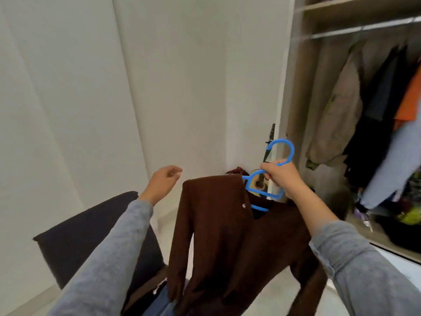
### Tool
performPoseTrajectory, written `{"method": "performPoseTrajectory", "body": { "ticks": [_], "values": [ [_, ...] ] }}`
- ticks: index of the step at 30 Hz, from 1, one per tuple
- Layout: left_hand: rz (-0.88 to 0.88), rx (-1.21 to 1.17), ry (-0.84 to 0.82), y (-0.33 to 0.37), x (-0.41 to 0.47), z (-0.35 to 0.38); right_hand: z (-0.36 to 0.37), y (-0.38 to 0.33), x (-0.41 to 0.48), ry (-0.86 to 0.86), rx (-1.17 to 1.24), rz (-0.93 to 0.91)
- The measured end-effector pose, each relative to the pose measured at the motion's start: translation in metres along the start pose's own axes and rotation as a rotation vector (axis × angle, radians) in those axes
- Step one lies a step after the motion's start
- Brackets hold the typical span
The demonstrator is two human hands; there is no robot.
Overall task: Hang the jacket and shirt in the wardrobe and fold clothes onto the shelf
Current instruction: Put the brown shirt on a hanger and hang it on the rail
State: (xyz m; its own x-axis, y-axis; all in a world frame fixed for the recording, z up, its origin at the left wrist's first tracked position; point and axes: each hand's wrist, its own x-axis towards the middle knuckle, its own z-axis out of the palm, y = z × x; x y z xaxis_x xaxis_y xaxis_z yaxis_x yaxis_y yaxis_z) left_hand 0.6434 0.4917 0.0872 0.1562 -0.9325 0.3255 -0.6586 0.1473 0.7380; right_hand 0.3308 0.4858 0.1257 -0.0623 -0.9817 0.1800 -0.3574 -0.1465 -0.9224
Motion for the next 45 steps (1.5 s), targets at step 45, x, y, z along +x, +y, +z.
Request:
{"method": "performPoseTrajectory", "body": {
  "ticks": [45],
  "values": [
    [0.665,0.161,-0.264,0.209,-0.072,0.235,-0.201,0.045,-0.063,0.254,-0.093,-0.012]
  ]
}}
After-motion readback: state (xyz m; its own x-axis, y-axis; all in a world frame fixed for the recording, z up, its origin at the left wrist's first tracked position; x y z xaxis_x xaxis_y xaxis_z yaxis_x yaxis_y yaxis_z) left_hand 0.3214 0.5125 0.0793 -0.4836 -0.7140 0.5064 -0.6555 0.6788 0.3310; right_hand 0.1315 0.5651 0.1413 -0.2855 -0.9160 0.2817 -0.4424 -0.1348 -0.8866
